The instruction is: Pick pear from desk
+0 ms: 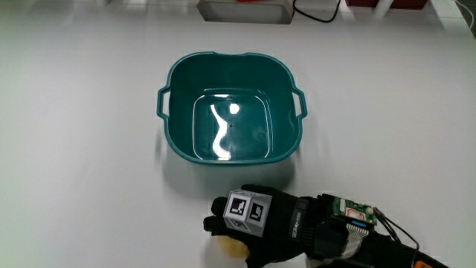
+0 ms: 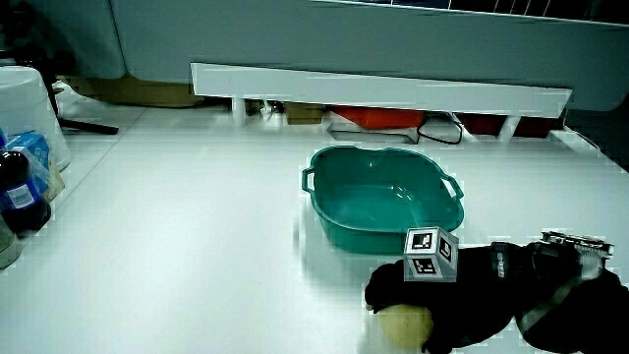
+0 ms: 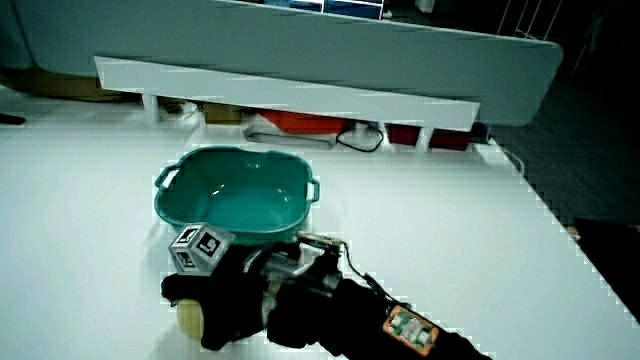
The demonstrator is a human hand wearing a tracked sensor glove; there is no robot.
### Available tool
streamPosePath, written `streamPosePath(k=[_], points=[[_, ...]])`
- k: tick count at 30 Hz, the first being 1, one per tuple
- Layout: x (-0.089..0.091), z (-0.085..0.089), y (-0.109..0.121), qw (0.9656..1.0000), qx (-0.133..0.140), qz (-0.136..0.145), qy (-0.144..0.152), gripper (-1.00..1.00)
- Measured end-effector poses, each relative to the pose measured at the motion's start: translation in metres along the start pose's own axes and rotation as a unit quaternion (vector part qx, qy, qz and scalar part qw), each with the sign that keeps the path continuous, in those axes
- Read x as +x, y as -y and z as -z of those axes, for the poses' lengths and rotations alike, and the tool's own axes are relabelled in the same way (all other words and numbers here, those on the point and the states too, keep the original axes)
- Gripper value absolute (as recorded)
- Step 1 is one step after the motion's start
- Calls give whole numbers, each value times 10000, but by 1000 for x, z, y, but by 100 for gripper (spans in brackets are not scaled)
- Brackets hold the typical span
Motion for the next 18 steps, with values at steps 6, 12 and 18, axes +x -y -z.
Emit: streamPosePath(k=[6, 12, 18], points=[[9, -12, 13, 9999, 89, 79, 8, 100], [20, -34, 30, 9993, 290, 215, 45, 100], [31, -52, 44, 9980, 483, 404, 110, 100]])
